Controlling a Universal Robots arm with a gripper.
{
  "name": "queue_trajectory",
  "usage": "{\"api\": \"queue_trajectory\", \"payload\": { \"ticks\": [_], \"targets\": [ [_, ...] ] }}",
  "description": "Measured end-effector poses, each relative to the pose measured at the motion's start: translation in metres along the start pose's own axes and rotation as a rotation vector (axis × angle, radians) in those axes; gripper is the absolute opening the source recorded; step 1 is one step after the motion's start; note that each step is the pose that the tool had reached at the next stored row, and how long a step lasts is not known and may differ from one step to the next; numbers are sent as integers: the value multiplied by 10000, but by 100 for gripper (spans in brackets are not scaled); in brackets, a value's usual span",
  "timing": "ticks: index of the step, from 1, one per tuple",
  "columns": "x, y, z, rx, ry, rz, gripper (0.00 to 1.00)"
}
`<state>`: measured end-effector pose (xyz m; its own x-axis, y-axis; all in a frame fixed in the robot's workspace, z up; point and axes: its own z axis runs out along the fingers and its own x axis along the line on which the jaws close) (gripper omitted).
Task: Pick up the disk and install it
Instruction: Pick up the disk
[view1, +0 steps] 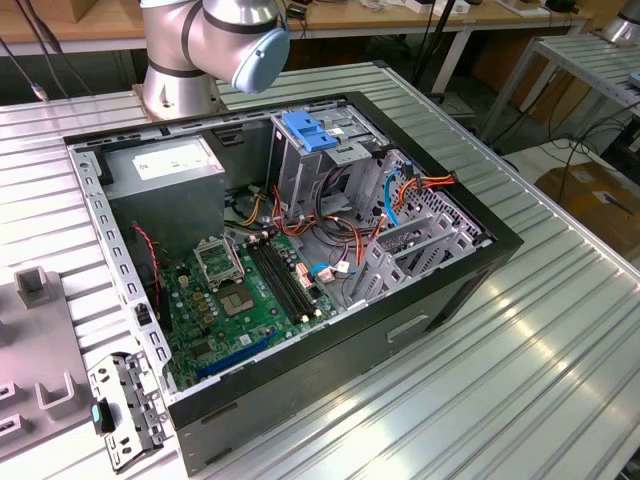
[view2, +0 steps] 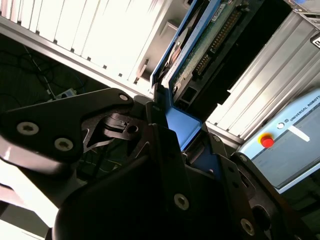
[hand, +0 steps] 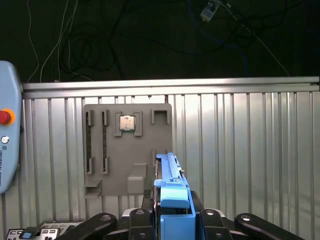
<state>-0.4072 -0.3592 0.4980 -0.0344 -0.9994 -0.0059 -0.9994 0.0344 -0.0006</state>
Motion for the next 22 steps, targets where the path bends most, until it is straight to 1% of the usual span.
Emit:
{"api": "queue_trajectory", "payload": {
  "ticks": [8,14,16,18,21,22],
  "targets": [
    [-2,-72,0,-1,0,0,37],
    [-5,-147,0,0,0,0,37],
    [-5,-180,0,0,0,0,37],
    [18,-202,0,-1,1,0,37],
    [79,-226,-1,-1,0,0,37],
    [85,-236,0,1,0,0,37]
  ]
}}
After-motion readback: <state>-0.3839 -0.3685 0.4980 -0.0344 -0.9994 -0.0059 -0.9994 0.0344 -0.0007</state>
